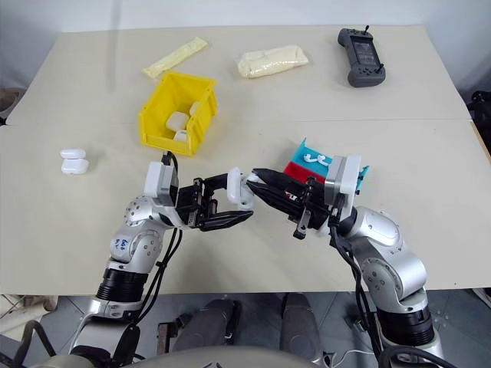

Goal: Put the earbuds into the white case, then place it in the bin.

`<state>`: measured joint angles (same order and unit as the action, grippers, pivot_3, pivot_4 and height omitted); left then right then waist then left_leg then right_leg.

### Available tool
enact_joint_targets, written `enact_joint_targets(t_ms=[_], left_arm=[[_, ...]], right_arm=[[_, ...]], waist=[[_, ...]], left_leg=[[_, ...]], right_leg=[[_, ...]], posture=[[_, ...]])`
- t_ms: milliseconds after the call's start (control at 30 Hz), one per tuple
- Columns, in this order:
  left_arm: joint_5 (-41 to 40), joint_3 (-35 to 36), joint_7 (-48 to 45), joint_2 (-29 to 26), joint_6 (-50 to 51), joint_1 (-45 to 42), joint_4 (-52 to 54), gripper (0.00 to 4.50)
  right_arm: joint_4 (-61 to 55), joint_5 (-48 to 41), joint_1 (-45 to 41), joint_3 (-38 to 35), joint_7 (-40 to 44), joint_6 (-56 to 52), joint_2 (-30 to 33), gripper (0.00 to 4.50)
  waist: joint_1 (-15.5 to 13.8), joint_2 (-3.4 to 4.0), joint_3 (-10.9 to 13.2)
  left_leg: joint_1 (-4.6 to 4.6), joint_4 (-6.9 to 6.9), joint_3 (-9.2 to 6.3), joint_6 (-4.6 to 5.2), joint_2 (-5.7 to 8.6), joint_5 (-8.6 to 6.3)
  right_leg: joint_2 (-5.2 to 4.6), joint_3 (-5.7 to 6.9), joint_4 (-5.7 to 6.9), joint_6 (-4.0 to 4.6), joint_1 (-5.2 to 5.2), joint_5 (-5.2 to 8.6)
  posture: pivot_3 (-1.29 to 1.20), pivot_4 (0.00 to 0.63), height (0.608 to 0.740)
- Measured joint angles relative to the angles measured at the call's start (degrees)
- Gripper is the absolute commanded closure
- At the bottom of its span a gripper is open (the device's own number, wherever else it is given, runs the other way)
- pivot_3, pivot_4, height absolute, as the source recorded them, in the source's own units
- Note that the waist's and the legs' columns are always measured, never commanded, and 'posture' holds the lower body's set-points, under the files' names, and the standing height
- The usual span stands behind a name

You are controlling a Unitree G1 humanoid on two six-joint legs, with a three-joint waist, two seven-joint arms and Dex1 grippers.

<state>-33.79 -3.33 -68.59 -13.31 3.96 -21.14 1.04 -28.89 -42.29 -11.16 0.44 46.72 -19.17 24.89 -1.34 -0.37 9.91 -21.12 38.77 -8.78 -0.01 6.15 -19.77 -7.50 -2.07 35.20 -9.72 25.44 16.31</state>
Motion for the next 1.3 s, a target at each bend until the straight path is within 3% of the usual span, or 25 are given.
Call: enact_joint_targets(t_ms=[733, 1300], left_arm=[[2.8, -2.6, -3.0, -0.2, -1.9, 0.0, -1.9, 1.70], [3.4, -3.5, -3.6, -0.1, -2.2, 0.5, -1.7, 1.70]], right_arm=[[0.1, -10.1, -6.6, -2.7, 2.6, -18.2, 12.2, 4.02], [0.1, -10.0, -8.9, -2.8, 6.0, -21.0, 16.6, 4.02]], waist=[[-0.1, 0.00, 0.0], [-0.2, -0.01, 0.0]], left_leg=[[-0.05, 0.10, 0.00, 0.01, 0.02, -0.01], [-0.06, 0.11, 0.02, 0.02, 0.02, -0.01]], right_leg=[[-0.03, 0.01, 0.00, 0.00, -0.01, 0.00], [-0.04, 0.01, -0.02, -0.01, -0.01, -0.01]], posture=[[0.00, 0.150, 0.740], [0.00, 0.150, 0.740]])
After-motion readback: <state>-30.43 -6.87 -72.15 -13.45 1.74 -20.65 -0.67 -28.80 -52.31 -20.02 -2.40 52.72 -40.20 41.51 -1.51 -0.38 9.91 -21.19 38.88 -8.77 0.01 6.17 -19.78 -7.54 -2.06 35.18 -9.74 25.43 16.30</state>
